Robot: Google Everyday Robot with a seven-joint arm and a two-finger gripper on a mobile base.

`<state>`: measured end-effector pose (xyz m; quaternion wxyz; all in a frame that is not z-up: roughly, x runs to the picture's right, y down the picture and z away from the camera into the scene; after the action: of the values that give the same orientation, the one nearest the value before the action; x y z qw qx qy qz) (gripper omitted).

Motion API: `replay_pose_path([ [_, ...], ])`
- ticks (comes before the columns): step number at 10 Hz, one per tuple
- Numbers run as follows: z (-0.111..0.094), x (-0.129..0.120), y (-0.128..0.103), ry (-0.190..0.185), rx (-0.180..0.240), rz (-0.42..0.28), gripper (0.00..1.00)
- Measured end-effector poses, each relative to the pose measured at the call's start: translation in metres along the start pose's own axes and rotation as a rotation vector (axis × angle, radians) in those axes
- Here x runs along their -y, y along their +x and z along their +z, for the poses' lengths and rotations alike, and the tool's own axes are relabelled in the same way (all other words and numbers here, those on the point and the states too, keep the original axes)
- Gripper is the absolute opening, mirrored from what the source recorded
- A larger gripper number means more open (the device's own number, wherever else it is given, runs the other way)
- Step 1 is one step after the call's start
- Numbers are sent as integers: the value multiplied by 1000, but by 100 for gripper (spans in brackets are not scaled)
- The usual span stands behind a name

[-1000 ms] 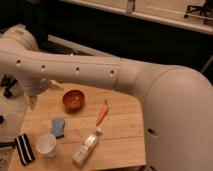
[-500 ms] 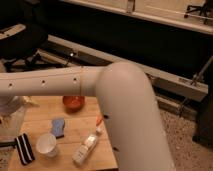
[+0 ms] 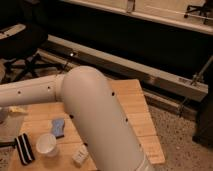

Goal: Place the eraser in the ceramic cup

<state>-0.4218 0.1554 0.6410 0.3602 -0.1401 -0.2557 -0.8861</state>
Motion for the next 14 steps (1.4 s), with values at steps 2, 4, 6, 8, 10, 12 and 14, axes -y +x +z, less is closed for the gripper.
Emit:
replay_pose_path([
  [2,24,10,1,-19,30,21,80],
  [4,47,23,2,-4,61,23,80],
  [6,68,38,6,20,88,-3,80],
  [8,84,48,9,44,105,-34,80],
  [10,105,51,12,63,128,-57,80],
  [12,121,49,12,72,149,-62,80],
  [14,135,46,13,83,169,-60,80],
])
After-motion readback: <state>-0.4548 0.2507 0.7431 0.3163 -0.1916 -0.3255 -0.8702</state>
